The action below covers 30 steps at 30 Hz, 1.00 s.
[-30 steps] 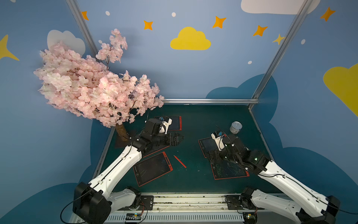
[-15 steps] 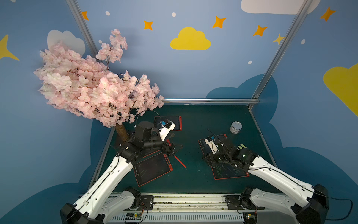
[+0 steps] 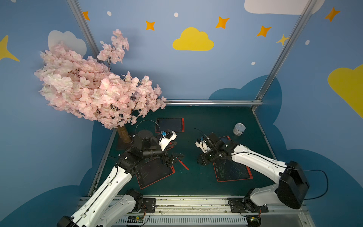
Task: Place the stylus back onto the writing tablet
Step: Pick up the stylus from the center of the board.
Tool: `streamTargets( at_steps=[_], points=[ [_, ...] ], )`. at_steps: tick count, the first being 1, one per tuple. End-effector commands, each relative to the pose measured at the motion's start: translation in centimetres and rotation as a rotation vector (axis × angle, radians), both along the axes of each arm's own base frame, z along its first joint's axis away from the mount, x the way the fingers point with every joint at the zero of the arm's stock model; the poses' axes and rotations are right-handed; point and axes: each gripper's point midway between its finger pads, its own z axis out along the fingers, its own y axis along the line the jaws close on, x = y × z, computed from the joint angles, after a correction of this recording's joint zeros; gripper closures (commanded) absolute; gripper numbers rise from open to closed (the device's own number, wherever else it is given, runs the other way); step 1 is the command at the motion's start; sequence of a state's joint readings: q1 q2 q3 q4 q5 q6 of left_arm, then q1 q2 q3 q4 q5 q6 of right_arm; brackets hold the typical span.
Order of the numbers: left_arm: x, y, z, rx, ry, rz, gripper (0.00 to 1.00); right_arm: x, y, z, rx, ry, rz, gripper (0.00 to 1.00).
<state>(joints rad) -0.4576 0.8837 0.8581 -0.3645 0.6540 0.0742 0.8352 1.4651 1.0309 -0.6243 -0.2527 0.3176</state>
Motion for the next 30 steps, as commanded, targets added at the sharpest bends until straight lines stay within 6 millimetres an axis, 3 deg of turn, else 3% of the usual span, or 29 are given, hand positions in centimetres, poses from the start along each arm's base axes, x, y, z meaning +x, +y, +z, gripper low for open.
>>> streamTargets(
  at_steps=[1, 12, 30],
  points=[
    [-0.2, 0.3, 0.5, 0.004, -0.031, 0.010, 0.04, -0.5, 1.9, -0.1, 0.024, 0.034, 0.044, 0.64],
    [0.2, 0.9, 0.6, 0.001, -0.062, 0.062, 0.03, -0.1, 4.9, -3.6, -0.074, 0.046, 0.057, 0.72],
    [0.2, 0.5, 0.5, -0.009, -0.033, 0.040, 0.04, 0.3, 6.2, -7.2, -0.203, 0.056, 0.102, 0.80]
  ],
)
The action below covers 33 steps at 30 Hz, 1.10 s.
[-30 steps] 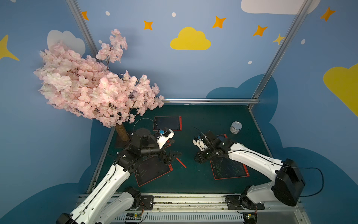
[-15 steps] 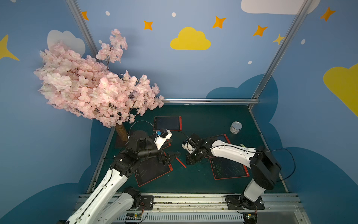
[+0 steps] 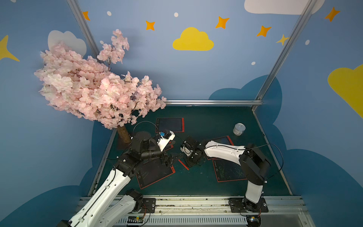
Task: Place the stylus back onto the writing tablet
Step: Pick up the stylus from the center of the board.
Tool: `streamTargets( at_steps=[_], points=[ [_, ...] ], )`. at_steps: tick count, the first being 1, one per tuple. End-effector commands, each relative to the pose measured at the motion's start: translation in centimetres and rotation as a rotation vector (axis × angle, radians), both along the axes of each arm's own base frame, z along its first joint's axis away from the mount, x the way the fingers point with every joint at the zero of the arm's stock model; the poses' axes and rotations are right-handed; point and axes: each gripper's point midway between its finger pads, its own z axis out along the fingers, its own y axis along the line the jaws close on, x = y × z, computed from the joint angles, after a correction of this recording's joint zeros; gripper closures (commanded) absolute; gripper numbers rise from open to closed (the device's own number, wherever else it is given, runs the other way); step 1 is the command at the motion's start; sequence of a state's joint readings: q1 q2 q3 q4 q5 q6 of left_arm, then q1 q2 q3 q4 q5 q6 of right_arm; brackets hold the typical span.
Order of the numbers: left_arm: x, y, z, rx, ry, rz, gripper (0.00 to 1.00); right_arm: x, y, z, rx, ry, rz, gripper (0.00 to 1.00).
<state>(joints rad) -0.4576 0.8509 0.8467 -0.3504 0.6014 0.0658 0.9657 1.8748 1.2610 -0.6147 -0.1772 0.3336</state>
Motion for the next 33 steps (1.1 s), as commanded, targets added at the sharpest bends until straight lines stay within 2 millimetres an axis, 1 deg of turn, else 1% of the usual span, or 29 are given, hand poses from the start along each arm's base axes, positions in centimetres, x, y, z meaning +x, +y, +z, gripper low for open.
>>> streamTargets(
  at_steps=[1, 9, 17, 21, 28, 33],
  points=[
    [-0.1, -0.1, 0.0, -0.010, 0.003, -0.006, 0.03, -0.2, 0.0, -0.2, -0.026, 0.001, 0.015, 0.80],
    [0.2, 0.1, 0.0, -0.008, 0.005, 0.011, 0.01, -0.3, 0.4, -0.9, -0.041, 0.005, 0.029, 0.80],
    [0.4, 0.0, -0.2, -0.003, 0.018, 0.015, 0.01, -0.4, 0.4, -1.4, -0.064, 0.003, 0.034, 0.81],
    [0.1, 0.0, -0.3, 0.009, 0.024, 0.003, 0.01, -0.6, 0.4, -1.7, -0.076, 0.003, 0.037, 0.81],
    [-0.7, 0.7, -0.6, 0.065, 0.008, -0.010, 0.02, -0.5, 0.0, -2.1, -0.112, -0.013, 0.047, 0.82],
    [-0.9, 0.2, -0.7, 0.047, 0.031, -0.041, 0.03, -0.6, -0.2, -2.4, -0.121, -0.013, 0.050, 0.84]
  ],
)
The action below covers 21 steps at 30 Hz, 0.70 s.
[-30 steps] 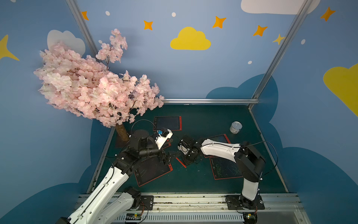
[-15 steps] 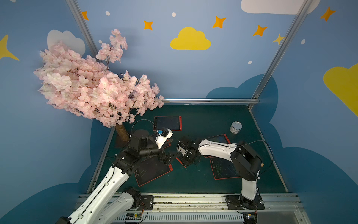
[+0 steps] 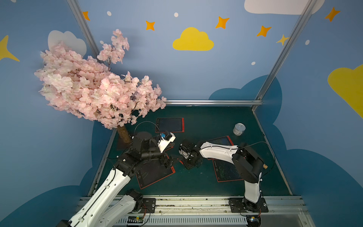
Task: Place the stylus back onto the writing tablet
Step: Pick up the stylus from the center of the board.
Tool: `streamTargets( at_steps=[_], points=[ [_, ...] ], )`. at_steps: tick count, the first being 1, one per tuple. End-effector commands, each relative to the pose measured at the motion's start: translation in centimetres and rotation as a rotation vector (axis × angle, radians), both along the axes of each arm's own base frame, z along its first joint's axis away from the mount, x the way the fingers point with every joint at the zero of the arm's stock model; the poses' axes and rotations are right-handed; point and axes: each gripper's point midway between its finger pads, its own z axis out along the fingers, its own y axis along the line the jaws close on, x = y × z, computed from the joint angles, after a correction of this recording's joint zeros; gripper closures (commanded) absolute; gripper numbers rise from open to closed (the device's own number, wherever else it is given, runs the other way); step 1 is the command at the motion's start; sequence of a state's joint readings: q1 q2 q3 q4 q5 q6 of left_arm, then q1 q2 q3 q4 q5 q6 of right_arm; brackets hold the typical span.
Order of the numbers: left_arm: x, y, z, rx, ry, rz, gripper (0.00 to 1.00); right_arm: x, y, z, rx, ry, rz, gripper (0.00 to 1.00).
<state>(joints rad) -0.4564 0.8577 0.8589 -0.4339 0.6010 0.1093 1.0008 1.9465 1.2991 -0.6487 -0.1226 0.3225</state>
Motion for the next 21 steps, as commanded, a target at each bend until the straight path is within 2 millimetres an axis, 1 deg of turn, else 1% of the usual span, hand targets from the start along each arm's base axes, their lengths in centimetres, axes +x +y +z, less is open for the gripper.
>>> streamTargets(
  at_steps=[1, 8, 21],
  points=[
    [-0.31, -0.22, 0.32, -0.002, 0.010, -0.030, 0.03, -0.11, -0.28, -0.51, -0.039, -0.001, 0.017, 0.84],
    [-0.26, -0.70, 0.21, -0.017, 0.036, -0.052, 0.03, -0.05, -0.04, -0.72, -0.039, 0.000, 0.015, 0.86],
    [-0.31, -0.90, 0.23, -0.030, 0.046, -0.062, 0.05, 0.00, 0.19, -0.98, -0.065, -0.007, 0.031, 0.93]
  ],
)
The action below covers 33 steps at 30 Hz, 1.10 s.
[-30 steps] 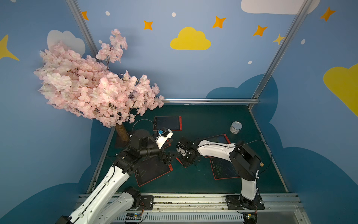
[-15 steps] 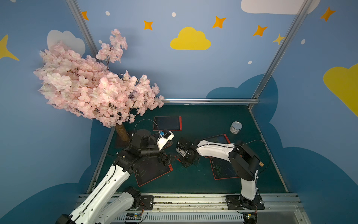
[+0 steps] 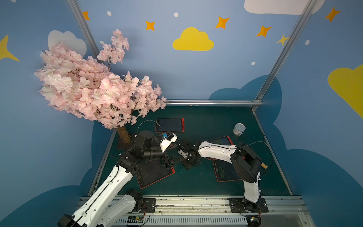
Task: Place the stylus back onto the writing tablet
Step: Pick up the stylus from the center of the board.
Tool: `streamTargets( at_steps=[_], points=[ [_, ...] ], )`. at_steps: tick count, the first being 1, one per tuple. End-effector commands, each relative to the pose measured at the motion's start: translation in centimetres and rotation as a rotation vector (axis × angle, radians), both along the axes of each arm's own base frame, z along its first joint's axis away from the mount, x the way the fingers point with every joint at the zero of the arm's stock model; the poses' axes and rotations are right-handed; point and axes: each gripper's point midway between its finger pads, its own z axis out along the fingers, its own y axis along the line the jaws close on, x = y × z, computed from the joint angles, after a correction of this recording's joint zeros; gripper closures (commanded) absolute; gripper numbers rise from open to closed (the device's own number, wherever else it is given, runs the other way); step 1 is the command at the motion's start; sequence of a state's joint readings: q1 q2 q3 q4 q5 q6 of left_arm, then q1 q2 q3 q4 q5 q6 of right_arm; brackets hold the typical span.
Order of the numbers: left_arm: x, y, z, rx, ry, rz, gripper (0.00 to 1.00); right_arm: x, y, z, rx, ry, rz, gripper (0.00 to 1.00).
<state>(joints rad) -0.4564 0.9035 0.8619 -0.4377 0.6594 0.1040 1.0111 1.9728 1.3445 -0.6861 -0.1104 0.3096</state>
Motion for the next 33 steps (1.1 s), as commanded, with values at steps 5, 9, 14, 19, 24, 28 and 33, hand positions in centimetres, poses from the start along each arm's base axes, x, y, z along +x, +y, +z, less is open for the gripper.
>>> streamTargets(
  at_steps=[5, 9, 14, 19, 24, 28, 33],
  points=[
    [-0.06, -0.19, 0.92, -0.023, -0.011, -0.014, 0.05, -0.02, -0.15, -1.04, -0.053, -0.009, 0.013, 0.96],
    [0.00, -0.20, 0.89, -0.021, -0.010, -0.013, 0.05, -0.07, -0.08, -1.08, -0.058, -0.013, 0.017, 0.98],
    [0.05, -0.20, 0.87, -0.021, -0.007, -0.011, 0.05, -0.01, -0.02, -1.22, -0.068, -0.021, 0.020, 0.91],
    [0.07, -0.29, 0.67, -0.019, 0.004, -0.015, 0.06, 0.18, 0.21, -1.22, -0.073, -0.031, 0.020, 0.90],
    [0.02, -0.30, 0.70, -0.020, 0.006, -0.017, 0.06, 0.46, 0.11, -1.37, -0.097, -0.051, 0.019, 0.89],
    [0.05, -0.29, 0.69, -0.020, 0.007, -0.015, 0.06, 0.55, 0.09, -1.46, -0.108, -0.062, 0.019, 0.95],
    [0.03, -0.30, 0.69, -0.020, 0.008, -0.017, 0.06, 0.72, 0.03, -1.38, -0.116, -0.082, 0.016, 0.92]
  ],
)
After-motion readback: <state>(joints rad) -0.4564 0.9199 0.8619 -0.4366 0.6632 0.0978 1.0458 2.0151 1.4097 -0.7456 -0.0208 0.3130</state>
